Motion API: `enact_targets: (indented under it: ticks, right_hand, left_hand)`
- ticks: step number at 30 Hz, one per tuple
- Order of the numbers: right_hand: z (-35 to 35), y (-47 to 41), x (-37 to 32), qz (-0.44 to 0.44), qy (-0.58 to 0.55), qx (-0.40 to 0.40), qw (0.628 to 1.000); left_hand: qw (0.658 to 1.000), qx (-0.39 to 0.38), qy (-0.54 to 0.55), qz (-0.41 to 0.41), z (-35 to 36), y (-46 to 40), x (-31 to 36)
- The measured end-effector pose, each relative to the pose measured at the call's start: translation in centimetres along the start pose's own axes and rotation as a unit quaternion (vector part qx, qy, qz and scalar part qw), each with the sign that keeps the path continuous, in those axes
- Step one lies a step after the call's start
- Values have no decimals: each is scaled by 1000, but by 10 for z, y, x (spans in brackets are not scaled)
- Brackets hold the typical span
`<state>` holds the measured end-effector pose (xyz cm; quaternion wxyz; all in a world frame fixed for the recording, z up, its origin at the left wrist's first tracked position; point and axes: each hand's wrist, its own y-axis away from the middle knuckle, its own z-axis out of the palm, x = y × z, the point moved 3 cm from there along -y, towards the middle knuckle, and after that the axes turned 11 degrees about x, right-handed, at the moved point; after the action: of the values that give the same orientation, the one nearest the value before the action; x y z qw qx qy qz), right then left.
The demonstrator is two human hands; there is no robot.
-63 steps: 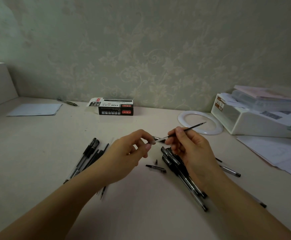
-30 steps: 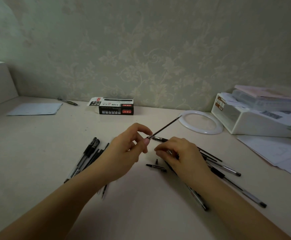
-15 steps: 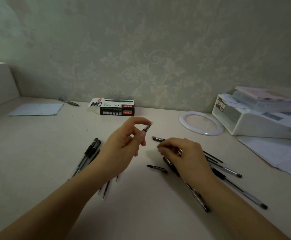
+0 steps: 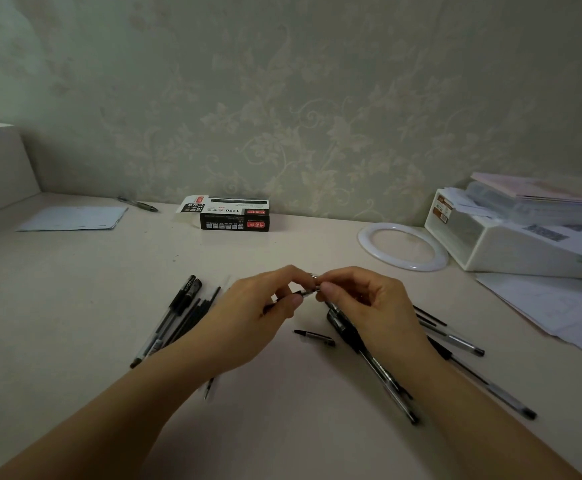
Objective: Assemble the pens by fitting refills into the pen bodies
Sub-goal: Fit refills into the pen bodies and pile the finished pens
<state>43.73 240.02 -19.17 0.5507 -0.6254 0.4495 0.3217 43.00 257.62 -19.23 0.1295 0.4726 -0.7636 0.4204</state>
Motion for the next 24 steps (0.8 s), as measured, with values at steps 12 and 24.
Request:
enact_targets:
  ticks: [12, 24]
  right_hand:
    - [-1, 2, 2, -41, 93, -38, 994]
    - [-2, 1, -1, -72, 102, -49, 991]
  left_hand:
    - [999, 6, -47, 25, -2, 1, 6]
    - [1000, -24, 7, -11, 2, 1, 5]
